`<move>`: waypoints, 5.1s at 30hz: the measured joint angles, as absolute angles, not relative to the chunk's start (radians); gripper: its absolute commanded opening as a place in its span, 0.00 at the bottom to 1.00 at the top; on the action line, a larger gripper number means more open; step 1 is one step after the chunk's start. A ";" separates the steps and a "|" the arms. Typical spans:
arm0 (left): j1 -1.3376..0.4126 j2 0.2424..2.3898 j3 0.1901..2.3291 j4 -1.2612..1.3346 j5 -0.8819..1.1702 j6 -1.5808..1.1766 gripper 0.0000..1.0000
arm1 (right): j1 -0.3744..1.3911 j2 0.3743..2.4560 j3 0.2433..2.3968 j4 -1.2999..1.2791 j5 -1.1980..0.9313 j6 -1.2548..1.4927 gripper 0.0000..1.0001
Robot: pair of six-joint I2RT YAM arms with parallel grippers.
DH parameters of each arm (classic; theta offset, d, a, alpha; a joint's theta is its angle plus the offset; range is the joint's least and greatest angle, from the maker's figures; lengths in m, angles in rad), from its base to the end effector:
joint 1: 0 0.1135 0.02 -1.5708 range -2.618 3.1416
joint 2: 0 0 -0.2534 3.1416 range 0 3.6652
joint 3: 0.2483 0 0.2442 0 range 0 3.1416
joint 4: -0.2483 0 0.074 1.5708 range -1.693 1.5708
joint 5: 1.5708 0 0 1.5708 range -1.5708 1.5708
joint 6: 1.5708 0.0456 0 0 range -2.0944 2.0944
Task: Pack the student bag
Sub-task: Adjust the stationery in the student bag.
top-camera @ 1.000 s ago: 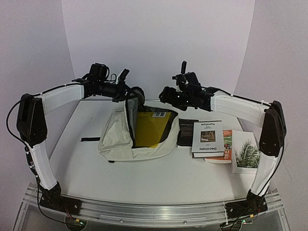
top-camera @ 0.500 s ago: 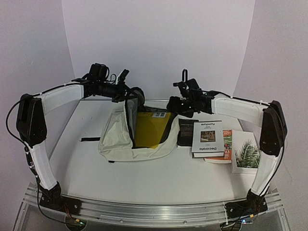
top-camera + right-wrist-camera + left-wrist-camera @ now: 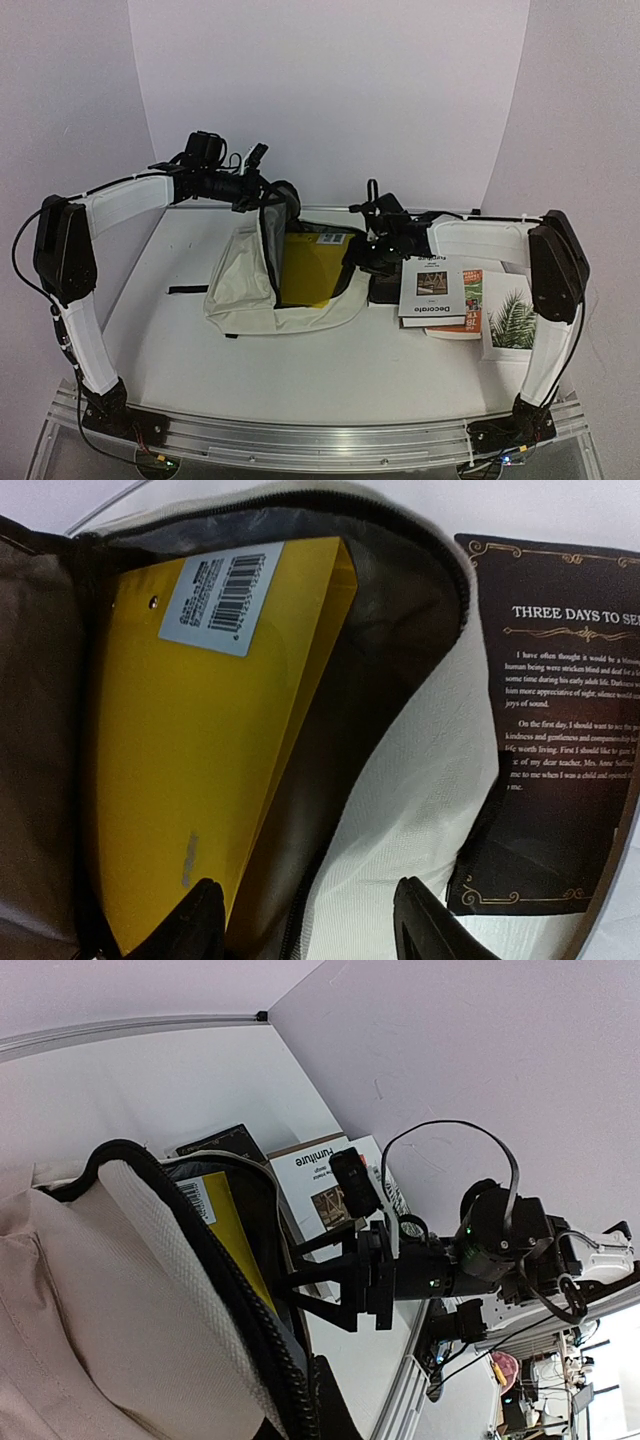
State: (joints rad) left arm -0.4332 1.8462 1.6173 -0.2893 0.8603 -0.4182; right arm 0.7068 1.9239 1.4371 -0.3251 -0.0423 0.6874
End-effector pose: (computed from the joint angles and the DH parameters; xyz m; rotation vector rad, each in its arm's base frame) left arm 0.3696 -0.2090 0.3107 0.5813 2.1169 -1.3953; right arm 0.3236 0.2789 0.2068 -0.0453 2.5006 0.6808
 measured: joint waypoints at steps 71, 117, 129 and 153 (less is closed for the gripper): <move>-0.462 1.804 1.540 -0.330 0.254 -0.331 0.00 | 0.783 1.663 1.328 -0.218 -0.219 0.706 0.00; -0.217 1.604 1.316 -0.418 0.301 -0.325 0.72 | 0.627 1.779 1.361 -0.289 -0.226 0.467 0.00; -0.563 1.595 1.558 -0.353 0.363 -0.277 0.75 | 0.627 1.771 1.356 -0.292 -0.226 0.460 0.00; -0.724 2.176 1.860 -0.575 0.472 -0.278 0.85 | 0.627 1.770 1.356 -0.293 -0.226 0.460 0.00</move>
State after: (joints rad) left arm -0.7243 2.1758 1.8596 -0.5748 0.4717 -0.2784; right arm 0.6270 1.7702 1.3556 -0.2928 -0.2256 0.4603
